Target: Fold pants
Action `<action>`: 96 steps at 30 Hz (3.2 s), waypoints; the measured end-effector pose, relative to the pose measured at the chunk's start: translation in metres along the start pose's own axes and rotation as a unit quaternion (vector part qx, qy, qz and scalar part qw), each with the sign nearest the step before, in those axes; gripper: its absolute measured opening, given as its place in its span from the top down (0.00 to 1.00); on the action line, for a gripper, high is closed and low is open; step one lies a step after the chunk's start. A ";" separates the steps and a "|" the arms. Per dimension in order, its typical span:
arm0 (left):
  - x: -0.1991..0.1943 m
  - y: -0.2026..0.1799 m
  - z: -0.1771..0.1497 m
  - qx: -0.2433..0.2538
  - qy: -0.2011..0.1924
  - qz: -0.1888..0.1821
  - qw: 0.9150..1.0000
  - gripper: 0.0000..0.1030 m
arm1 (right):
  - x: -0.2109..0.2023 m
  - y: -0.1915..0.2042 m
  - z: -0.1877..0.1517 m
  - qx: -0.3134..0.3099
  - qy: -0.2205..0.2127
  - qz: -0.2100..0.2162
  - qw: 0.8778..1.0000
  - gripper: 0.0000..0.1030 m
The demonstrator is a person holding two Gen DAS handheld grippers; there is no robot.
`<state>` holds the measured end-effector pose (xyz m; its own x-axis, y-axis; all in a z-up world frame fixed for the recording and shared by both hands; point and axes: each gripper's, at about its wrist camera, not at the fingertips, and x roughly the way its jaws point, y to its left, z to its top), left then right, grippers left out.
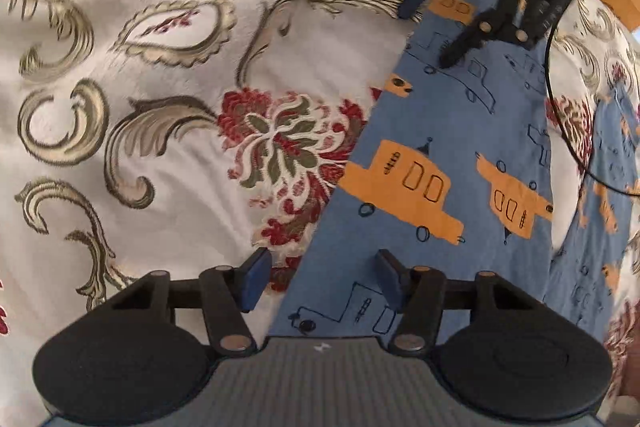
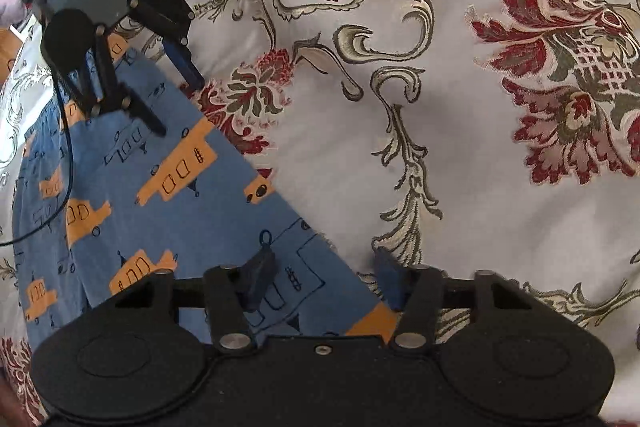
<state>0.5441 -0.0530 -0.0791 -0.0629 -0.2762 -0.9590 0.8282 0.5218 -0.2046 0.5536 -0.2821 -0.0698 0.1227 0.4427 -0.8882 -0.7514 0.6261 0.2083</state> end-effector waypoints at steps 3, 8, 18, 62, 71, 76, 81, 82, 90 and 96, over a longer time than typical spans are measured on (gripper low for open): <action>-0.003 0.008 0.003 -0.011 0.011 0.006 1.000 0.60 | -0.004 0.006 0.000 -0.027 0.008 0.007 1.000 0.92; -0.008 0.011 0.004 -0.017 0.017 0.001 1.000 0.84 | -0.007 0.013 -0.002 -0.052 0.006 -0.004 0.999 1.00; -0.019 -0.020 -0.011 -0.044 -0.030 0.092 0.994 0.98 | -0.013 0.027 -0.005 -0.076 -0.045 -0.091 0.992 1.00; -0.084 0.051 -0.130 -0.153 -0.071 -0.002 0.986 0.17 | 0.059 0.073 0.145 -0.118 0.009 0.034 0.992 0.21; -0.084 0.077 -0.137 -0.170 -0.035 -0.047 0.984 0.66 | 0.060 0.064 0.134 -0.110 0.017 0.013 0.994 0.26; -0.079 0.072 -0.134 -0.150 0.000 -0.040 0.988 0.66 | 0.066 0.064 0.134 -0.113 0.017 0.005 0.993 0.36; -0.068 0.062 -0.128 -0.141 0.031 -0.006 0.990 0.90 | 0.067 0.063 0.135 -0.111 -0.001 -0.001 0.994 0.49; -0.065 0.058 -0.127 -0.136 0.033 0.001 0.990 0.95 | 0.067 0.063 0.135 -0.113 0.000 -0.003 0.994 0.50; -0.067 0.044 -0.137 -0.154 -0.002 0.063 0.986 0.98 | 0.067 0.066 0.131 -0.123 -0.024 -0.040 0.991 0.93; -0.082 0.035 -0.147 -0.166 -0.039 0.110 0.979 0.99 | 0.051 0.086 0.109 -0.137 -0.067 -0.081 0.985 1.00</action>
<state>0.4966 0.1063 -0.0359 0.1502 -0.1814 -0.9719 0.5899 0.8053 -0.0591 0.5656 -0.1358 -0.0524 0.3265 0.4430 -0.8350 -0.8596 0.5065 -0.0674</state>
